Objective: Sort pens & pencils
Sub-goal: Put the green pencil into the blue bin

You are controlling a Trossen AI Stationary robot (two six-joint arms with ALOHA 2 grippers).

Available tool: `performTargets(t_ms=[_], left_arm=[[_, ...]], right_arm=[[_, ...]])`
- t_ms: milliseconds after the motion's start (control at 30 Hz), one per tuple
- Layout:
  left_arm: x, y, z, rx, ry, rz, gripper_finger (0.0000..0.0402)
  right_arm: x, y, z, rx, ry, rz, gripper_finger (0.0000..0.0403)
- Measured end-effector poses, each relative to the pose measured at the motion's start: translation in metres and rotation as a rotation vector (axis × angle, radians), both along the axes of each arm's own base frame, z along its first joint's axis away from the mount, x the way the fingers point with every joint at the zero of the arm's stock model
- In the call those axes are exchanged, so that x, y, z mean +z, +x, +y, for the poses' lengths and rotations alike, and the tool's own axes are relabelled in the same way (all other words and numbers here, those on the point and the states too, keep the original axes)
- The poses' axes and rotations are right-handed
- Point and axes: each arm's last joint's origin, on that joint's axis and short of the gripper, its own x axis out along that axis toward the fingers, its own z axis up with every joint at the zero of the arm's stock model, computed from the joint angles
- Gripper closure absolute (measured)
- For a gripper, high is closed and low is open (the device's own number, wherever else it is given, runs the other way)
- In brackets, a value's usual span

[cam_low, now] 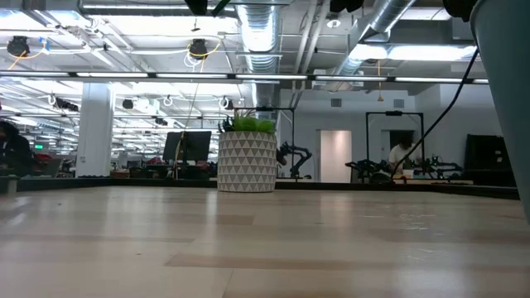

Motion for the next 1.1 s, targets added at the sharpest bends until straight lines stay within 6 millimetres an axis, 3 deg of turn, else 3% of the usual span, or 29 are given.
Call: performTargets(t_ms=[567,1100], left_arm=[[-0.0014,0.0,-0.0001,-0.001,-0.015,0.012,0.0391],[-0.0019,0.0,-0.0003,-0.007,-0.045,0.016,0.0316]], right_arm=[[-0.0018,0.0005,-0.0001,-0.004,-0.006,0.019,0.0365],[-0.0022,0.0006,-0.0002,-0.009,-0.01,0.024,0.0366]])
